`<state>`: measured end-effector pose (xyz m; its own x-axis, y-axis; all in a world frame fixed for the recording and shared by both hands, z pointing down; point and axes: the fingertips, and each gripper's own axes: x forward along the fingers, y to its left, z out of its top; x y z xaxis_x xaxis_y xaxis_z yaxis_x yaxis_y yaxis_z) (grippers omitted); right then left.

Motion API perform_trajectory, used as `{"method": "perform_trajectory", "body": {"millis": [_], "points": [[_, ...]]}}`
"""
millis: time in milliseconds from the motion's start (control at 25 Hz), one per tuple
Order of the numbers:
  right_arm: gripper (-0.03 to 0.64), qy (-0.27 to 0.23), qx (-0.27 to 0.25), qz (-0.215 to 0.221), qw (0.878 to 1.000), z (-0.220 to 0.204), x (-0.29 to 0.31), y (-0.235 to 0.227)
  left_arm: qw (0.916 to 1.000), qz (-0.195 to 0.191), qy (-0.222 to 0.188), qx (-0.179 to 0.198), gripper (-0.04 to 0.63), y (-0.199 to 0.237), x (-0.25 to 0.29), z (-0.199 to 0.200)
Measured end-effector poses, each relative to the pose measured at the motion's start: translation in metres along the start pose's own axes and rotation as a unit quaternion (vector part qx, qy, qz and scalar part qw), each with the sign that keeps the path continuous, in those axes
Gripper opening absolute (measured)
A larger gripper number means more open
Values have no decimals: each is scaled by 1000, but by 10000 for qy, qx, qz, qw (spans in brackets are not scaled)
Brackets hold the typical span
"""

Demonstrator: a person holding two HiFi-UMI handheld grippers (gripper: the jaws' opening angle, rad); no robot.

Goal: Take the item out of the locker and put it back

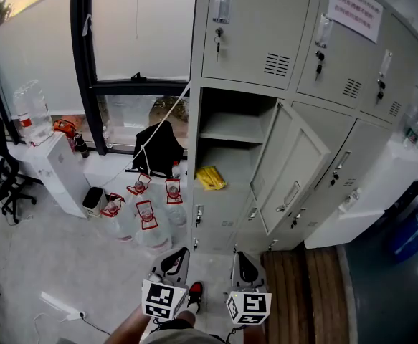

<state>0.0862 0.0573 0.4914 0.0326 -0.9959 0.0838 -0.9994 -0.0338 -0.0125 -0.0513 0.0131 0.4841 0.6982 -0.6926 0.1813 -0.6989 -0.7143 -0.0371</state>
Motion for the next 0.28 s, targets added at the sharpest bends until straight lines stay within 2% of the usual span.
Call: {"method": "perform_trajectory", "body": {"millis": [280], "points": [[17, 4, 2, 2, 10000, -2, 0, -1, 10000, -20, 7, 5, 22, -3, 1, -1]]}}
